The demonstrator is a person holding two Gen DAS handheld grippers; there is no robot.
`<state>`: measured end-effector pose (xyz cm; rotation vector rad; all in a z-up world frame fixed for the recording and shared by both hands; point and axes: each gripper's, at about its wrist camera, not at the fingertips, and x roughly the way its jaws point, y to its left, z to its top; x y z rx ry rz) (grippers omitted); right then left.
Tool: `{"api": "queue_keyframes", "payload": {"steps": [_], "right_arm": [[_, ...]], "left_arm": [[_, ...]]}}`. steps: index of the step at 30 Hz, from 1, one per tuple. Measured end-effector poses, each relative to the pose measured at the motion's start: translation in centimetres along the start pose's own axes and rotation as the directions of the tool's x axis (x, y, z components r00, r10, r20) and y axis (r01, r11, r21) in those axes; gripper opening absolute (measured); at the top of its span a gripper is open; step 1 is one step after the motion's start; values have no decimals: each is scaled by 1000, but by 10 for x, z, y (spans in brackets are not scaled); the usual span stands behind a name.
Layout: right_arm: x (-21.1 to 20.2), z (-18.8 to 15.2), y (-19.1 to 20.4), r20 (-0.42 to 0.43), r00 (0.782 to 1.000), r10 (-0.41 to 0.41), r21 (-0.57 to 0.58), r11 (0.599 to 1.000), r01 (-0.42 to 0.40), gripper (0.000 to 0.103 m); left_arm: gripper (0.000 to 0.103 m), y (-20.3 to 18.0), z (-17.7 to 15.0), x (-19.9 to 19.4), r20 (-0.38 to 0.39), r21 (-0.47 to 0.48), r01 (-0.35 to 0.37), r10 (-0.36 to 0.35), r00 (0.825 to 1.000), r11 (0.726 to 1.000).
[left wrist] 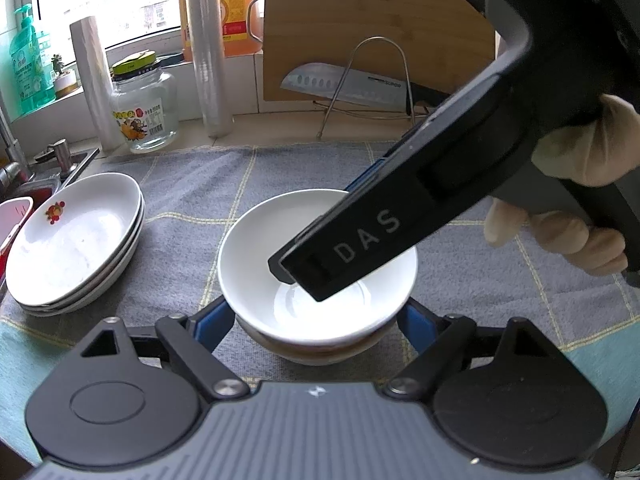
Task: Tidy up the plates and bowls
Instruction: 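Lower the pink-flowered bowl into the white bowl with the right tool, then open the right tool and withdraw it from the stacked bowls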
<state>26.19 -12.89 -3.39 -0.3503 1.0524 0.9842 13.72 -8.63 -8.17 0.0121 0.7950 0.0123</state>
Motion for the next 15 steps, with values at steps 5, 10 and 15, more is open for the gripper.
{"api": "queue_keyframes", "payload": {"steps": [5, 10, 15], "right_arm": [[0, -1, 0, -1, 1000, 2, 3, 1000, -2, 75], [0, -1, 0, 2, 1000, 1, 2, 1000, -1, 75], [-1, -2, 0, 6, 1000, 18, 10, 1000, -18, 83]], "left_arm": [[90, 0, -1, 1, 0, -2, 1, -1, 1000, 1000], [90, 0, 0, 1, -1, -1, 1, -1, 1000, 1000], [91, 0, 0, 1, 2, -1, 0, 0, 1000, 1000]]}}
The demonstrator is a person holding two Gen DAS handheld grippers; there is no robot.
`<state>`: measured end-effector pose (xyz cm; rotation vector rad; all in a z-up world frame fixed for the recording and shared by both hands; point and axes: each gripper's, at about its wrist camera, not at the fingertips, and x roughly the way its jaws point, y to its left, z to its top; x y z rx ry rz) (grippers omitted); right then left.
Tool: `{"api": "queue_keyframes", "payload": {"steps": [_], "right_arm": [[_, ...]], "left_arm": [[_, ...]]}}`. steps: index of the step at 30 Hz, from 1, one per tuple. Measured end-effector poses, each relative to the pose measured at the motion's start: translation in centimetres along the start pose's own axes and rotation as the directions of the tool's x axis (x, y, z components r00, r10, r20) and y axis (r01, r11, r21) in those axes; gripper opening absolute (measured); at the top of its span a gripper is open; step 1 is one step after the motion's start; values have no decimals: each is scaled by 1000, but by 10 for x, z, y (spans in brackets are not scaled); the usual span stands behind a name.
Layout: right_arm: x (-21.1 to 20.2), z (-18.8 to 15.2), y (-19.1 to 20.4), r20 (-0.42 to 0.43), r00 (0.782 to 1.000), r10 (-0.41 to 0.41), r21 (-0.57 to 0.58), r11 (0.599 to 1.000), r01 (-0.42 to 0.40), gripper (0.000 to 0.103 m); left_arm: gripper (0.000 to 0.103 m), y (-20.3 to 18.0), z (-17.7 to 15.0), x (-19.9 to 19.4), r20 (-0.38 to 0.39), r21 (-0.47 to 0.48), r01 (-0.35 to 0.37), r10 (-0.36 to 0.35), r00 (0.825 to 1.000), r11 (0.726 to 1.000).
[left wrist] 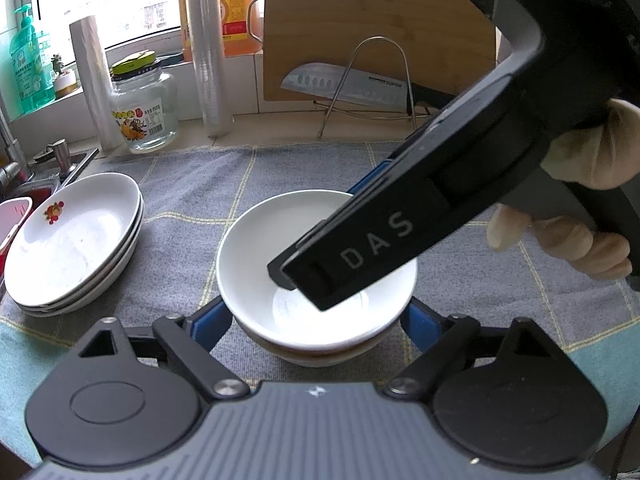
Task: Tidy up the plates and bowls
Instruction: 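Open the right tool and withdraw it from the stacked bowls, then move the right tool to the second pink-flowered bowl and grasp its rim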
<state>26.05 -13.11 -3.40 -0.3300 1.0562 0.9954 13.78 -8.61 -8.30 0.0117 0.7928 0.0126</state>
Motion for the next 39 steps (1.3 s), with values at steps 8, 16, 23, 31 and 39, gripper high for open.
{"api": "queue_keyframes", "payload": {"steps": [8, 16, 23, 31, 39], "right_arm": [[-8, -3, 2, 20, 1000, -15, -5, 1000, 15, 101], [-30, -13, -2, 96, 995, -42, 38, 999, 39, 103], [-60, -36, -19, 184, 972, -143, 153, 981, 115, 103], [-90, -78, -53, 187, 935, -301, 276, 930, 244, 103], [-126, -129, -101, 155, 896, -416, 405, 854, 326, 103]], "left_arm": [[95, 1, -3, -2, 14, 19, -12, 12, 1000, 1000], [95, 8, -6, -18, 35, 33, 7, -8, 999, 999], [98, 5, 4, -31, 81, 64, -2, -3, 997, 998], [99, -26, 23, -27, 124, 132, 80, -97, 988, 988], [99, -78, 38, -6, 114, 231, 214, -245, 963, 949]]}}
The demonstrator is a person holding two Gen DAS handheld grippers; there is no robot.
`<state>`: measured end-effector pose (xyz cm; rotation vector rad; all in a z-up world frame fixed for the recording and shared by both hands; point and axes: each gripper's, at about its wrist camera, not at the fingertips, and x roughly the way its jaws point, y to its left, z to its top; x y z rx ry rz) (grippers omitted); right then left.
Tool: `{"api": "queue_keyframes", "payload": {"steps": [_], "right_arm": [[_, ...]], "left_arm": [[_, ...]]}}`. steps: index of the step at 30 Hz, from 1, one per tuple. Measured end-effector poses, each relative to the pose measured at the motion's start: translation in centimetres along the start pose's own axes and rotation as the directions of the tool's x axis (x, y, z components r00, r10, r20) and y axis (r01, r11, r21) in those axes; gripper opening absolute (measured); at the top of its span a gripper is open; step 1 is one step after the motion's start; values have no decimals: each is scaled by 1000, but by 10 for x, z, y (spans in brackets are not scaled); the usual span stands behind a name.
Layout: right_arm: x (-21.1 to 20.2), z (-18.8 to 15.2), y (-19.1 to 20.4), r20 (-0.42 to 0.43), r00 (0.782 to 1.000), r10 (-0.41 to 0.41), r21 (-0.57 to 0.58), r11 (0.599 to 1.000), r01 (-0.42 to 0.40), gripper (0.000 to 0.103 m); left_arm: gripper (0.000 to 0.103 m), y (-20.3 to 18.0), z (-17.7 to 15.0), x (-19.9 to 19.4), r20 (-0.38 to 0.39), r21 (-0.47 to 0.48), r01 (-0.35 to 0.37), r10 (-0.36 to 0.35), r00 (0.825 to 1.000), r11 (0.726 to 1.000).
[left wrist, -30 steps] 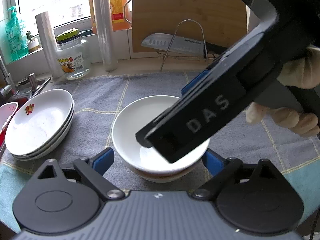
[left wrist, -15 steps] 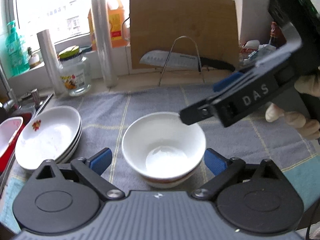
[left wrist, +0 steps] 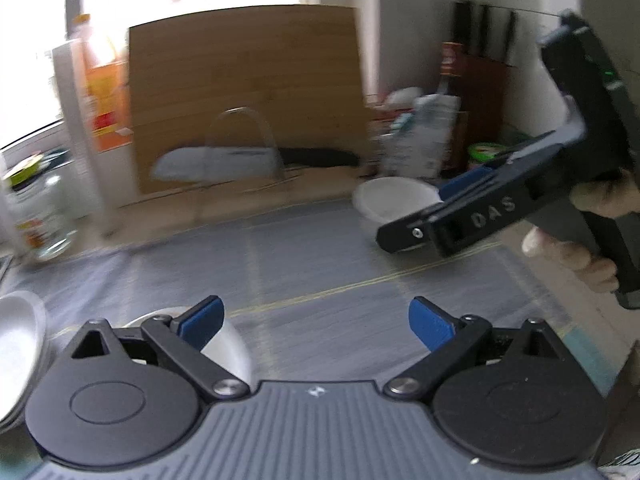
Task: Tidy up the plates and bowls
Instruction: 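Move the right tool to the second pink-flowered bowl and grasp its rim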
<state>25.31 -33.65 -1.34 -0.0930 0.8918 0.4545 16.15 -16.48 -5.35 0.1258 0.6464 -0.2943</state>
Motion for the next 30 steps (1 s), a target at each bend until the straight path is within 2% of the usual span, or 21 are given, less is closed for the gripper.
{"api": "queue_keyframes", "payload": {"steps": [3, 9, 19, 22, 25, 30], "right_arm": [[-3, -6, -26, -4, 999, -37, 18, 999, 38, 103], [-3, -8, -65, -5, 998, -59, 51, 997, 59, 103], [31, 6, -107, -37, 999, 4, 80, 997, -1, 103], [43, 11, -113, -50, 998, 23, 68, 997, -20, 103], [53, 16, -116, -56, 998, 40, 59, 998, -37, 103], [71, 24, -118, -79, 994, 72, 45, 997, -68, 98]], "left_arm": [[99, -12, 6, 18, 4, 15, 49, -49, 999, 999], [99, -30, 16, 61, 7, 62, 73, -74, 997, 995], [99, -61, 23, 132, -16, 76, 63, -62, 998, 995], [99, -67, 25, 146, -21, 98, 48, -46, 999, 994], [99, -68, 29, 157, -25, 98, 66, -64, 998, 993], [99, -70, 32, 170, -36, 101, 53, -50, 998, 993]]}}
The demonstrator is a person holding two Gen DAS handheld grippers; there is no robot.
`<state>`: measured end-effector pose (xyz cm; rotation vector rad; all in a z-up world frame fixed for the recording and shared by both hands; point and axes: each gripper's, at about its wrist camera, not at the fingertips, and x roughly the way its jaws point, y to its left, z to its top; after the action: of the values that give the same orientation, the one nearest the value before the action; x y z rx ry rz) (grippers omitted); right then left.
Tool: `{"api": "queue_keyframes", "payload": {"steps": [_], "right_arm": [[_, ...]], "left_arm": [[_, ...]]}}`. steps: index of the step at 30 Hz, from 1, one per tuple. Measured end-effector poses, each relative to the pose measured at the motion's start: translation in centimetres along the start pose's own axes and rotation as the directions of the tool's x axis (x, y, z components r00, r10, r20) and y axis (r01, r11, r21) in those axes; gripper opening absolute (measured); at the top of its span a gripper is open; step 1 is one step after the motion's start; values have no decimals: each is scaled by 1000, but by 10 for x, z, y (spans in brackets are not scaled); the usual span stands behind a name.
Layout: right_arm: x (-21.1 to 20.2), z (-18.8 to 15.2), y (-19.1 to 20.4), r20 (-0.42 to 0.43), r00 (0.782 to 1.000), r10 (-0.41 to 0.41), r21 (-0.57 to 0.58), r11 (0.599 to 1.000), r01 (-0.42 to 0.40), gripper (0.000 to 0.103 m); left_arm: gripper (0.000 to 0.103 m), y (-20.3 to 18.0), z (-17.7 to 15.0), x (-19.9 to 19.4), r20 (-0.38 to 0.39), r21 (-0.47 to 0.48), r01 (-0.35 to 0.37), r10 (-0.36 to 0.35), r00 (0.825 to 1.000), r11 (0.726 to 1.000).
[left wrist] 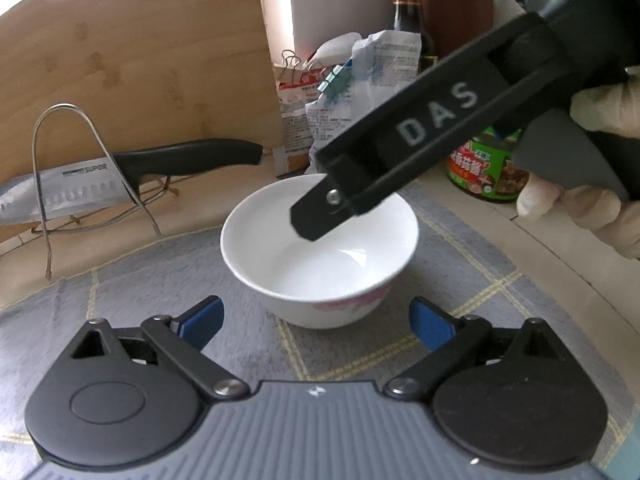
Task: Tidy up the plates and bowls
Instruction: 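Move the right tool to the second pink-flowered bowl and grasp its rim, then lift the pink-flowered bowl with the right tool away from the cutting board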
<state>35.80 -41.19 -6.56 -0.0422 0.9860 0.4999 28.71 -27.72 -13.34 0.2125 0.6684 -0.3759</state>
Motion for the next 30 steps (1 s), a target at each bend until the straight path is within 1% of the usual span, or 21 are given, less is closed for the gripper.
{"api": "queue_keyframes", "payload": {"steps": [3, 4, 9, 11, 14, 17, 22, 23, 24, 30], "right_arm": [[8, 2, -2, -18, 1000, 11, 0, 1000, -11, 91], [11, 3, -3, -24, 1000, 13, 1, 1000, -13, 86], [15, 5, -4, -29, 999, 30, -1, 1000, -30, 82], [16, 7, -5, -33, 999, 41, 3, 999, -41, 74], [17, 8, -4, -37, 998, 45, 2, 999, -45, 69], [18, 9, -3, -40, 998, 38, -1, 999, -38, 67], [17, 9, -3, -43, 998, 40, 3, 999, -40, 67], [17, 9, -3, -43, 998, 39, 1, 999, -39, 67], [17, 9, -2, -44, 998, 37, -2, 999, -37, 67], [18, 9, -2, -47, 998, 37, -6, 999, -37, 67]], "left_arm": [[99, 0, 1, 3, 6, 2, -6, 6, 1000, 1000], [98, 0, 2, 4, 11, 1, -10, 10, 1000, 1000], [97, 1, 6, 4, 18, -8, -1, 1, 1000, 1000], [96, 1, 7, 4, 25, -8, 9, -8, 1000, 1000], [96, 2, 7, 4, 29, -10, 17, -17, 999, 1000], [96, 3, 8, 3, 35, -15, 25, -25, 999, 1000], [95, 4, 8, 3, 43, -13, 33, -32, 999, 999], [93, 4, 9, 4, 44, -12, 34, -33, 998, 999], [92, 4, 9, 4, 45, -12, 38, -37, 998, 999], [91, 3, 9, 3, 44, -5, 35, -35, 998, 999]]}}
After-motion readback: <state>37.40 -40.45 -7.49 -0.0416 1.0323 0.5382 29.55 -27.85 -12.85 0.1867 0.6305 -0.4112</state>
